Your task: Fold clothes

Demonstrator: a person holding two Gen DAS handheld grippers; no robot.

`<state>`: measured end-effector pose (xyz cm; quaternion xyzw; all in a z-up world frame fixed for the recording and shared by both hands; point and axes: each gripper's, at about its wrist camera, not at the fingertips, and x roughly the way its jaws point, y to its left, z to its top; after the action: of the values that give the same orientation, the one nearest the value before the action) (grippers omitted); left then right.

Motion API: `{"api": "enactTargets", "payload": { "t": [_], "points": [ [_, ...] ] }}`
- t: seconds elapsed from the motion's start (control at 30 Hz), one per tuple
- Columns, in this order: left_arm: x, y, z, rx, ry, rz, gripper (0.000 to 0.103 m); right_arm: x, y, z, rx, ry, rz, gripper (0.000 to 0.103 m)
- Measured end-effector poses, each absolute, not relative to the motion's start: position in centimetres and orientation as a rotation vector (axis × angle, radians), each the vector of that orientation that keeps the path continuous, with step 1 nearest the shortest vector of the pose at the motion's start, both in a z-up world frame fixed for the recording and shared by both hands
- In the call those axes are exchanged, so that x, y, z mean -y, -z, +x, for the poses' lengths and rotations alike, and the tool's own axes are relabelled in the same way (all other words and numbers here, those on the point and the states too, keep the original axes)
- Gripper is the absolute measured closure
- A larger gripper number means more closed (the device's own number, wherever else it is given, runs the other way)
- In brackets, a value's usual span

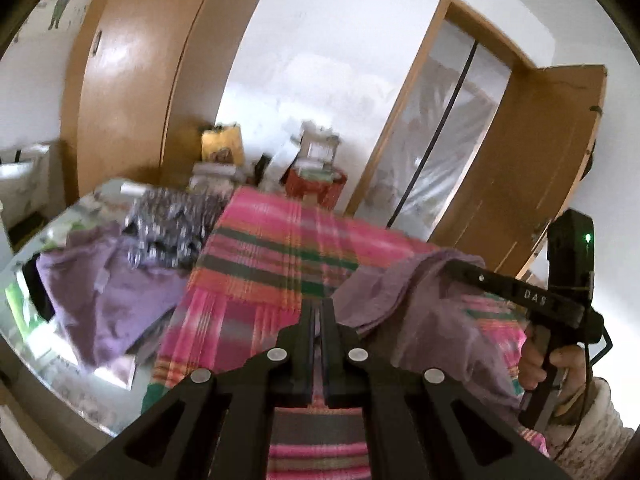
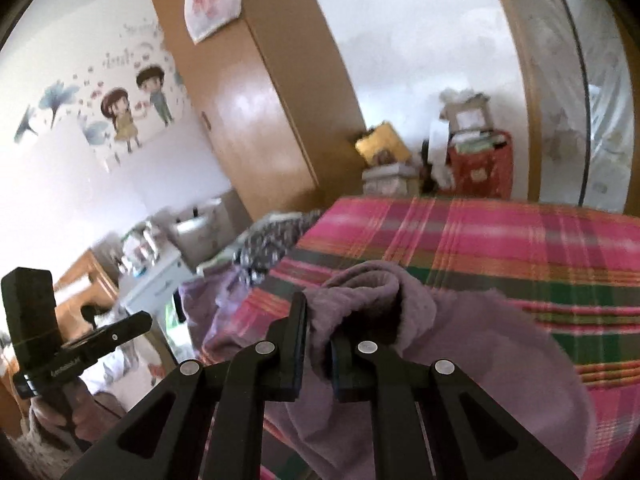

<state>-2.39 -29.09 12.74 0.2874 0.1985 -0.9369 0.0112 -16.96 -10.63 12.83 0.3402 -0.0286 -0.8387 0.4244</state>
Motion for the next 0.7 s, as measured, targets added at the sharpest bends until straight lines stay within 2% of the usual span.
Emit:
{"api": "enactTargets", "payload": {
  "t": [0.13, 0.23, 0.3, 0.37, 0.43, 0.57, 0.7],
  "points": [
    [29.0, -10.6, -3.1, -0.614, 2.911, 0.982, 0.1, 10.1, -11.3, -17.4, 0.081, 2.113, 0.897, 0.09],
    [28.6, -8.9, -4.5, -0.617, 2.883, 1.054, 0.1, 9.2, -11.0, -17.7, 0.074, 2.149, 0.918, 0.084],
    [28.5, -7.9, -5.2, -0.605, 2.865, 1.095, 0.099, 8.5, -10.5, -17.8, 0.078, 2.145, 0.944, 0.075],
    [28.3, -7.2, -5.8, -0.576, 2.857, 1.132, 0.092, 7.9, -10.1, -17.8, 0.076, 2.138, 0.965, 0.065],
    [27.8, -6.5, -6.4, -0.52, 2.837, 1.179, 0.089, 7.5, -9.6, -17.7, 0.042, 2.139, 0.98, 0.06],
    [26.5, -5.9, -6.9, -0.38, 2.839, 1.207, 0.088, 7.1, -8.5, -18.0, 0.044, 2.131, 1.051, 0.054],
    [24.9, -6.0, -6.3, -0.256, 2.892, 1.22, 0.088, 6.6, -7.4, -17.3, -0.005, 2.124, 1.12, 0.052]
  ]
}}
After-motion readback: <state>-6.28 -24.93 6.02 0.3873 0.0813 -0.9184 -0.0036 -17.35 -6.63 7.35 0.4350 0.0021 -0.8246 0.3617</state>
